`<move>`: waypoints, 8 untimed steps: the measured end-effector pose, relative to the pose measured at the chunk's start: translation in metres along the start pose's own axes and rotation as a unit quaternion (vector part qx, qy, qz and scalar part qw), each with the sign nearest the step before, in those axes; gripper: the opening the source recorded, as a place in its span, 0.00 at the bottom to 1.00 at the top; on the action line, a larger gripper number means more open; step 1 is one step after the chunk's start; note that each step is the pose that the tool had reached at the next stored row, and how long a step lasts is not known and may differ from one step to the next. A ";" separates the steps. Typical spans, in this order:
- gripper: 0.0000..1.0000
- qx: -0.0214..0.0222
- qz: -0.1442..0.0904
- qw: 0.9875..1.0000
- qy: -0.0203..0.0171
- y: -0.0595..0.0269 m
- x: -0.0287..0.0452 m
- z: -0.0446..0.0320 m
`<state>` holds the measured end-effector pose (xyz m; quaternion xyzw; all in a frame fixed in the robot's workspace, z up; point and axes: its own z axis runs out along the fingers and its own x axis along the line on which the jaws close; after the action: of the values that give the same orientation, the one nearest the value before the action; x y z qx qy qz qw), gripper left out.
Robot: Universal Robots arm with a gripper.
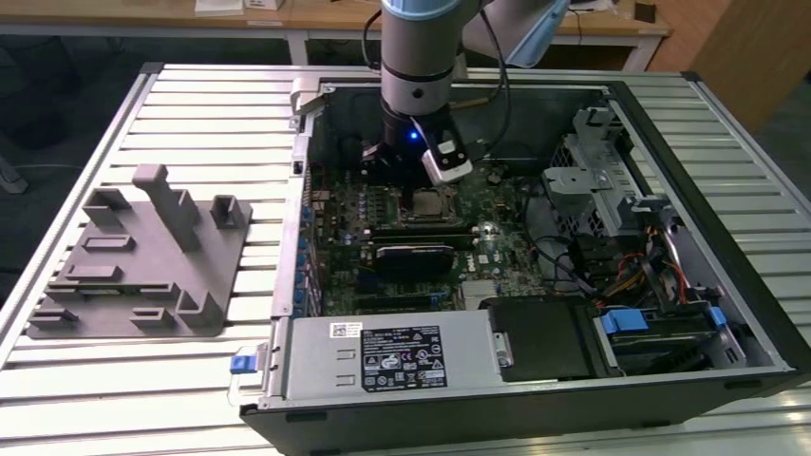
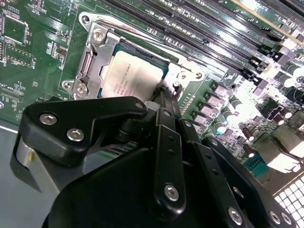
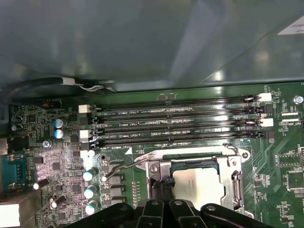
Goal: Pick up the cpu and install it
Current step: 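Close the cpu cover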
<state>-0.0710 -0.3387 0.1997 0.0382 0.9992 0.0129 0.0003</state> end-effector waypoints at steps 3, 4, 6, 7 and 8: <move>0.11 0.000 0.000 1.000 0.000 0.0000 0.0000 0.0004; 0.11 0.000 0.000 1.000 0.000 0.0000 0.0000 0.0004; 0.11 0.000 0.000 1.000 0.000 -0.0001 0.0000 0.0004; 0.11 0.000 0.000 1.000 0.000 -0.0001 0.0000 0.0006; 0.11 0.000 0.000 1.000 0.000 -0.0003 0.0001 0.0008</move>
<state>-0.0712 -0.3390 0.1989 0.0382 0.9992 0.0128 0.0002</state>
